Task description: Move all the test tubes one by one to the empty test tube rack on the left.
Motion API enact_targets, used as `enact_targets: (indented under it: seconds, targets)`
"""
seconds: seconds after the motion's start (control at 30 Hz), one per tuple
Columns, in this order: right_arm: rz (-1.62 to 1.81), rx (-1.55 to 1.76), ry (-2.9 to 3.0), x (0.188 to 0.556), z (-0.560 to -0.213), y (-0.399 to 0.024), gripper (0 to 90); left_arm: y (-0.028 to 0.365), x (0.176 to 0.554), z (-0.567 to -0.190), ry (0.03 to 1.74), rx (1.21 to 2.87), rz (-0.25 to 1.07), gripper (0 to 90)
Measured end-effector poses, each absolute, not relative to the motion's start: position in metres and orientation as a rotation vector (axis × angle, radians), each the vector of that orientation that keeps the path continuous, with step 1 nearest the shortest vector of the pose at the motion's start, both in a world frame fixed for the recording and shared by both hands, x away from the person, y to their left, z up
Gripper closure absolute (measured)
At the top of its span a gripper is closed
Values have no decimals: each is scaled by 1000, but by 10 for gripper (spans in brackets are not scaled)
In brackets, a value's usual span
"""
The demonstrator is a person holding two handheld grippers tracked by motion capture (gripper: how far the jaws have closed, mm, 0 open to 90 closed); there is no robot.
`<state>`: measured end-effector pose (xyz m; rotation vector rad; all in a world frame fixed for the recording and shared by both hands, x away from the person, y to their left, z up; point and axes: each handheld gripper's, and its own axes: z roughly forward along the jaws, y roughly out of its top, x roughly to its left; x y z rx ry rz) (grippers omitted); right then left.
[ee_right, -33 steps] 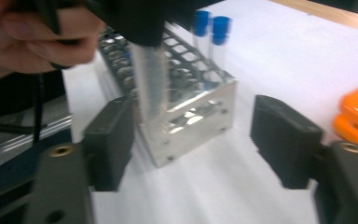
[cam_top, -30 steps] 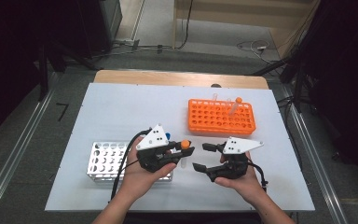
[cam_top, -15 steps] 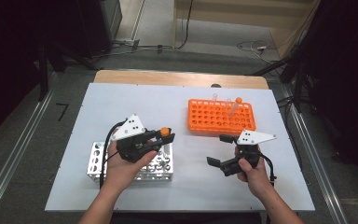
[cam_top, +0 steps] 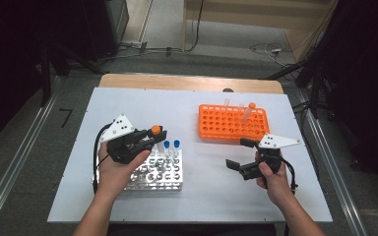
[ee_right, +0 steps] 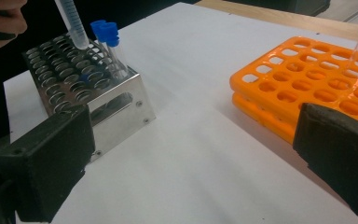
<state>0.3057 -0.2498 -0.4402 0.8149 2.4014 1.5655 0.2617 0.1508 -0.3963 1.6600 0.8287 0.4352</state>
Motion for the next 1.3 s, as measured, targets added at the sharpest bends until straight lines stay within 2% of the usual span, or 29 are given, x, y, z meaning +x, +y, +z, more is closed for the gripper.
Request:
enact_targets:
  seconds: [0.5, 1.3]
  targets:
    - [1560, 824, 2401, 308, -442, -252, 0, 153, 274, -422, 943, 1622, 436, 746]
    - [1539, 832, 2412, 310, -446, -252, 0, 145, 273, -427, 879, 1664, 467, 744]
